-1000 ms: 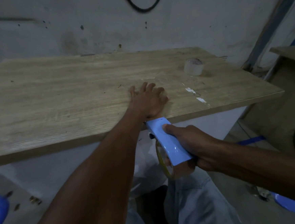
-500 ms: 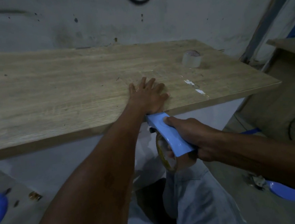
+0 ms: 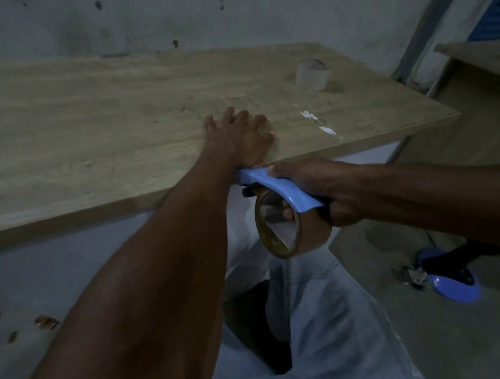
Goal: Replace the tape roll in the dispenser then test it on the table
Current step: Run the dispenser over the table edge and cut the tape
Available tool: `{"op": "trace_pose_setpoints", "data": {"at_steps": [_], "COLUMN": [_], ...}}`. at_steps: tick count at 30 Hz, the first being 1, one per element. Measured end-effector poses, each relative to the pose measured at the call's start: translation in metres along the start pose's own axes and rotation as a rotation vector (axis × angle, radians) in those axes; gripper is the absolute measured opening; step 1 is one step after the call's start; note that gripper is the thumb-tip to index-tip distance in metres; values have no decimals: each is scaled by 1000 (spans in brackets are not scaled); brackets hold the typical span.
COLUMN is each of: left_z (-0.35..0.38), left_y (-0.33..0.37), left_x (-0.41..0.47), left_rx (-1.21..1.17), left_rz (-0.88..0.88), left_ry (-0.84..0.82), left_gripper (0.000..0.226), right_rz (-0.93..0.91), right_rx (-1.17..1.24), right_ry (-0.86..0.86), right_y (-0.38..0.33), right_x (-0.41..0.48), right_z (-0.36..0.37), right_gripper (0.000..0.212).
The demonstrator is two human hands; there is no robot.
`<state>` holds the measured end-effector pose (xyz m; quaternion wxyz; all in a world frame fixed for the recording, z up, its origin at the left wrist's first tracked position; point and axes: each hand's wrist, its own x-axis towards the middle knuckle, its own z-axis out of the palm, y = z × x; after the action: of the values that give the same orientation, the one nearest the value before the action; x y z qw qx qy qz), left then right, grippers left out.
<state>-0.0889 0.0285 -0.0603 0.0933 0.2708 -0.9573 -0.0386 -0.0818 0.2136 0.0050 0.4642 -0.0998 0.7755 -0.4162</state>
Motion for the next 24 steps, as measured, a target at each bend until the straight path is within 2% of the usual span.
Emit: {"op": "trace_pose_setpoints", "data": {"at_steps": [8,12,17,20,22,24], "left_z": [-5,-6,-8,-8,-8,-7], "left_y": [3,1,-2,1,3,3], "left_x": [-3,-3,-5,-8,-8,-8], "left_rx": [-16,-17,-29,-18,-27,-30], "left_rz": [-6,8,40,14,7,-3], "left_ry": [-44,-27,-39,-19,-21,-12], "left_gripper": [64,64,67,64,63,63], "right_rz": [-19,-40,-103,-106,-75,-64], "right_rx": [-23,-17,-193,-51,16,2], "right_ry": [13,-18,-90,-11,-5,-8], "right_y": [0,-1,28,26,21,19], "right_x": [-4,4,11,16,13,13], "right_z": [-2,-6,2,11,10,7], "right_gripper": [42,37,24,35,23,20]}}
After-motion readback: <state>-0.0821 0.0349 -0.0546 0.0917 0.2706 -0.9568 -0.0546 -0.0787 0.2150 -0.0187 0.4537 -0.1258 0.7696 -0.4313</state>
